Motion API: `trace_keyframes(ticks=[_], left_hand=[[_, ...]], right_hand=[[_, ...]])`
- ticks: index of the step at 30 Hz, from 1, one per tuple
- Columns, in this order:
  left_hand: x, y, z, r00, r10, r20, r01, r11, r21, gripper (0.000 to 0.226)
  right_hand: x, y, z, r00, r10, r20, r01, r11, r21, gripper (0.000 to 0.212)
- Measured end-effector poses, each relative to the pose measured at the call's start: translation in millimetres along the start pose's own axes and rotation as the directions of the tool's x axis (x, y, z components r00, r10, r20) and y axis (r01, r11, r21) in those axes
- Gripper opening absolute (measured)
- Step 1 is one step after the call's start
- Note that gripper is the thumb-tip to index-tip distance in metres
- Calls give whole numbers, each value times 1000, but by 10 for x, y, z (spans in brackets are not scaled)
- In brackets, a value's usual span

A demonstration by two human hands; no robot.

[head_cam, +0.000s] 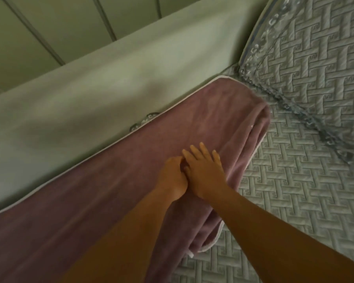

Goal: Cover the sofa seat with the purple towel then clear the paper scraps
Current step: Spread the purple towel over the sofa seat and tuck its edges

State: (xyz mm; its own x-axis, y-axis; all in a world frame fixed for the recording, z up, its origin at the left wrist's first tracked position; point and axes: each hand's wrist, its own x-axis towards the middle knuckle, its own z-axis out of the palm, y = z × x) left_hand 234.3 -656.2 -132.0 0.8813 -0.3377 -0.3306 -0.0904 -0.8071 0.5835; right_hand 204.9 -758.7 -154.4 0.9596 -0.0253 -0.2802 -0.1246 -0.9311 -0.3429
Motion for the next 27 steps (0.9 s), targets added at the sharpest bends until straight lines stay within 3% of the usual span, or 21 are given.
trace_keyframes(ticks=[4, 9, 12, 15, 18, 21, 24, 27], left_hand=[[-522, -215, -84, 998, -19, -56, 19, 1000, 0, 35], [-1185, -423, -66, 973, -97, -209, 89, 995, -46, 12], [-1590, -468, -9, 960, -90, -263, 78, 995, -54, 11], [-1906, -458, 105, 973, -102, -209, 78, 990, -121, 15], [-2022, -457, 246, 983, -150, -106, 131, 977, -169, 10], [-2010, -493, 379, 987, -139, -76, 136, 990, -47, 19], [-1985, -558, 543, 987, -147, -66, 160, 945, 286, 52], [-1886, -604, 544, 988, -62, -144, 127, 852, 507, 40]], right_hand=[[-395, -330, 80, 998, -59, -5, 59, 995, 81, 45], [-932, -608, 169, 992, -117, -49, 121, 989, 80, 35], [-1316, -725, 254, 986, -128, -110, 140, 985, 104, 25], [-1644, -787, 328, 984, -112, -141, 133, 980, 147, 20], [-1828, -757, 404, 993, -89, -75, 98, 986, 135, 12], [-1885, -625, 486, 997, -66, -43, 68, 996, 53, 22], [-1869, -479, 580, 995, -48, -90, 50, 998, 25, 36], [-1771, -414, 659, 989, -102, -112, 105, 994, 24, 40]])
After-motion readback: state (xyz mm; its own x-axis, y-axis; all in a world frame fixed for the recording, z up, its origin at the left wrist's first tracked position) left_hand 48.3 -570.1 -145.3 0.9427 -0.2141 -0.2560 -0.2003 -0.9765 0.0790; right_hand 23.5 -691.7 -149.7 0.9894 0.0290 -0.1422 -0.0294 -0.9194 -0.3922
